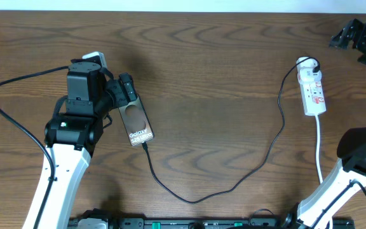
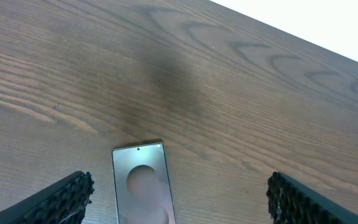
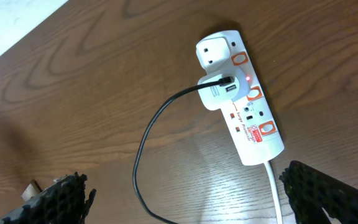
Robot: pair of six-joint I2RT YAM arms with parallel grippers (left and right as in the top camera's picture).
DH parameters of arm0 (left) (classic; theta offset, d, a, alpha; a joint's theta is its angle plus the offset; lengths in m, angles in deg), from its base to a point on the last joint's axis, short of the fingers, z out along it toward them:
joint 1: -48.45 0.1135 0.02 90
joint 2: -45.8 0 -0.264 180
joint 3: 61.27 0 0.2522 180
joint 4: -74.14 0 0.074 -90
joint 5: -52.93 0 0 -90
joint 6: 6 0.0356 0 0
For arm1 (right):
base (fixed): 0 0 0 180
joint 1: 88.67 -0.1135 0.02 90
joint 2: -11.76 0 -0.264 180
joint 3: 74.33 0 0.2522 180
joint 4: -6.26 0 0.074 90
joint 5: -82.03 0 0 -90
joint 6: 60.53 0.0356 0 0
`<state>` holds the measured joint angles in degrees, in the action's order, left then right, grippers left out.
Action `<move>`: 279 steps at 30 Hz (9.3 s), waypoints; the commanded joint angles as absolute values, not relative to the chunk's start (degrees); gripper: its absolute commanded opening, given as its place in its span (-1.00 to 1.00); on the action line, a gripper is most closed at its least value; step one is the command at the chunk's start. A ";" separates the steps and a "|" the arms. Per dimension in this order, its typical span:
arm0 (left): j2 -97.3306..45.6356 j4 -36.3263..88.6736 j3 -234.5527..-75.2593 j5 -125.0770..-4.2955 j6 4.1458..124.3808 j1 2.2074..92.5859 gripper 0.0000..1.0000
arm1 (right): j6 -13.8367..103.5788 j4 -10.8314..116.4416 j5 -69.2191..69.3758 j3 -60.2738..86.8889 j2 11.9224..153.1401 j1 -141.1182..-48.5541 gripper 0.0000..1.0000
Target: Plug charger to phone and switch on socket
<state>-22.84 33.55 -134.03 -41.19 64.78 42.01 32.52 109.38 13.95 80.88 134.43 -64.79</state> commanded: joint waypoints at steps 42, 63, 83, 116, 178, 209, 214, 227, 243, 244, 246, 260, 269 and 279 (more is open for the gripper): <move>32.70 76.76 -88.42 -37.89 87.42 41.79 0.82 | 33.27 109.60 14.67 81.84 134.87 -64.55 0.99; 45.74 66.31 -75.26 -35.59 77.13 45.99 0.83 | 33.27 109.60 14.67 81.84 134.89 -64.55 0.98; 45.72 56.54 -75.26 -32.08 73.65 47.25 0.83 | 33.27 109.60 14.67 81.84 134.89 -64.55 0.99; 45.53 56.54 -75.26 -32.08 73.65 47.25 0.83 | 33.27 109.60 14.67 81.84 134.89 -64.55 0.98; 45.53 56.54 -75.26 -32.08 73.65 47.25 0.82 | 32.00 12.97 0.90 -36.27 54.00 -85.34 0.98; 45.53 56.54 -75.26 -32.08 73.65 47.25 0.83 | 30.55 24.47 -9.79 -60.23 12.53 -85.34 0.99; 45.53 56.54 -75.26 -32.08 73.65 47.25 0.82 | 30.34 24.47 -10.12 -60.23 12.03 -85.40 0.98; 45.53 56.54 -75.26 -32.08 73.65 47.25 0.83 | 33.29 24.47 -9.99 -60.23 12.03 -85.40 0.99; 45.53 56.54 -75.26 -32.08 73.65 47.25 0.82 | 36.67 24.27 -11.47 -60.23 12.03 -85.40 0.98; 45.50 56.54 -75.26 -32.08 73.65 47.25 0.82 | 37.46 24.16 -12.19 -60.23 12.03 -85.40 0.99; 45.53 56.54 -75.26 -32.08 73.65 47.25 0.83 | 37.59 24.12 -12.35 -60.23 12.03 -85.40 0.98; 45.53 56.57 -75.26 -32.08 73.65 47.25 0.83 | 37.59 24.12 -10.82 -60.23 12.03 -85.38 0.99; 45.53 56.54 -75.26 -32.08 73.65 47.25 0.82 | 37.59 24.12 -10.82 -60.23 12.03 -85.38 0.99; 45.53 56.54 -75.26 -32.08 73.65 47.25 0.83 | 37.59 24.12 -10.82 -60.23 12.03 -85.38 0.98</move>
